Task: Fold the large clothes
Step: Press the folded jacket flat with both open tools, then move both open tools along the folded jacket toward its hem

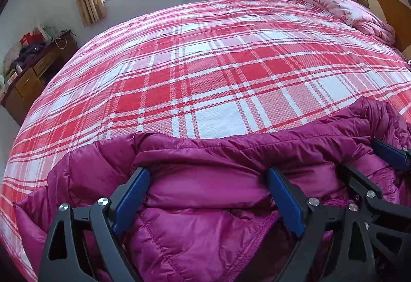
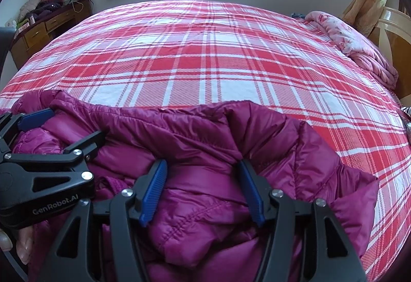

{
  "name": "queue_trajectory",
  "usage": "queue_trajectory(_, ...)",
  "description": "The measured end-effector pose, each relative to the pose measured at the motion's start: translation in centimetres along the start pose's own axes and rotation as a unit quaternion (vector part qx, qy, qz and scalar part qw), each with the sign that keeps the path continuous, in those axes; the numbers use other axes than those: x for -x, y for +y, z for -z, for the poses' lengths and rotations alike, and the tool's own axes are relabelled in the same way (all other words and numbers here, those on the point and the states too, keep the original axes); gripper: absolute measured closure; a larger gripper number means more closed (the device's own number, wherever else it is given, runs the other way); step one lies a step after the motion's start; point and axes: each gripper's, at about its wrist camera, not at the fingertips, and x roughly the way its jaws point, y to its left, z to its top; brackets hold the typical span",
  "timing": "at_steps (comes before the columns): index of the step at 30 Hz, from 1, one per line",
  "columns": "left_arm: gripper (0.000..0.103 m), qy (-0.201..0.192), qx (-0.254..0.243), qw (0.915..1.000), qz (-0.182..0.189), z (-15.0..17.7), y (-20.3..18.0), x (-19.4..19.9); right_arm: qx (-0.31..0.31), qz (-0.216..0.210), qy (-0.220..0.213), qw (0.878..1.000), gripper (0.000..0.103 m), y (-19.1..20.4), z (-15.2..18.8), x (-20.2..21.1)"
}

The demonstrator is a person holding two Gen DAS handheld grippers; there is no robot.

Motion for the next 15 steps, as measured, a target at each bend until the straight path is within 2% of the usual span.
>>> queue_trajectory(5, 0.01, -0.014, -0.004, 0.999, -0.041, -0.1, 0.8, 3.6, -0.009, -0.007, -0.013, 1.0, 0.037, -1.0, 0.1, 2.8)
queue_trajectory(6, 0.01, -0.023, 0.007, 0.9993, -0.031, 0.1, 1.5, 4.9, -0.012, -0.012, -0.023, 1.0, 0.036, -1.2, 0.5, 4.1)
queue_trajectory(8, 0.01, -0.042, 0.022, 0.9988, -0.007, 0.9, 2.8, 7.9, -0.007, -0.005, -0.048, 0.999, 0.028, -1.7, 1.6, 6.9)
queue_trajectory(11, 0.01, -0.046, 0.002, 0.9988, -0.013, 3.4, 3.7, 11.4, -0.007, 0.006, -0.064, 0.998, 0.023, -2.4, 3.2, 9.9)
queue_trajectory(15, 0.01, -0.042, -0.017, 0.9988, -0.019, 8.3, 4.5, 15.0, -0.004, 0.001, -0.039, 0.999, 0.023, -2.9, 6.6, 12.6)
